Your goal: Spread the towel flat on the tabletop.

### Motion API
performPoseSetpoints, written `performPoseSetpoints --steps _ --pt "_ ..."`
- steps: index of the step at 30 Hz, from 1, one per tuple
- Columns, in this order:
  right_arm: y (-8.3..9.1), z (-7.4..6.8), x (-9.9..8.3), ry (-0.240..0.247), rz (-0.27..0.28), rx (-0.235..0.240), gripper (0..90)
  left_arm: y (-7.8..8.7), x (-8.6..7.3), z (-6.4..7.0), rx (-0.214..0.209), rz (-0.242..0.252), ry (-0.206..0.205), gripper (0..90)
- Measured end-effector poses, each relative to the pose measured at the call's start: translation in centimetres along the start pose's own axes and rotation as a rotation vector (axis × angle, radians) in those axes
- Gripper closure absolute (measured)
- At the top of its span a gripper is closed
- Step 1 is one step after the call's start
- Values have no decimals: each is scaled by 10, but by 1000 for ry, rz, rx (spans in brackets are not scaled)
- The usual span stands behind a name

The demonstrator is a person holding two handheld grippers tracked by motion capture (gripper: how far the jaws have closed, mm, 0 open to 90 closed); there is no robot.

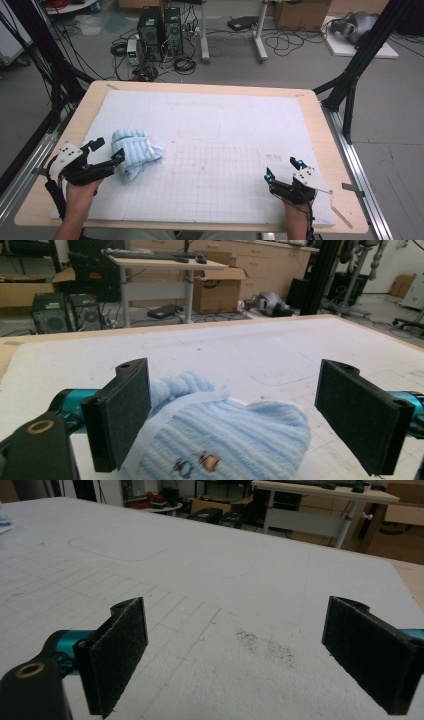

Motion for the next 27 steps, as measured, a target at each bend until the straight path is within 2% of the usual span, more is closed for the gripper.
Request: performPoseSetpoints --steps 7,9,12,16,17,18,20,21,22,23,24,25,27 --pt "0 0 1 4 10 -2 102 -11 0 12 -16 -32 -6 152" --pt "-1 1 -1 -6 -10 4 102 -13 5 11 -20 -48 -28 152" --pt "-1 0 0 -2 -5 6 102 -14 14 10 -12 -47 -37 152" --pt "0 0 1 -4 5 -2 102 -18 8 9 2 -96 -48 152" --pt "0 1 1 4 6 0 102 -19 -1 7 32 -147 -70 152" --pt "0 0 1 5 8 -2 102 -19 -1 7 32 -147 -70 153" --pt "0 1 0 8 5 -1 102 -20 -11 4 71 -189 -89 154" --pt "0 1 0 7 3 -1 102 -21 -15 3 85 -198 -84 154" --pt "0 0 0 5 5 1 102 -21 -23 -2 119 -232 -95 156" --pt "0 0 1 4 7 2 102 -21 -23 -2 119 -232 -95 156" --pt "0 0 1 4 7 2 102 -20 -32 -9 170 -275 -104 156" --pt "0 0 1 5 6 1 102 -20 -32 -9 170 -275 -104 156" --pt "0 0 1 6 8 1 102 -19 -38 -15 205 -303 -91 157"
Point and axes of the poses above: each handheld gripper's, and its own axes: y roughly backward along the jaws, x roughly out of its top, z roughly to its right, the point moved 9 cm from there along -y, roughly forward along the jaws, and after that the axes turned 15 degrees about z, right-handed, at the moved point
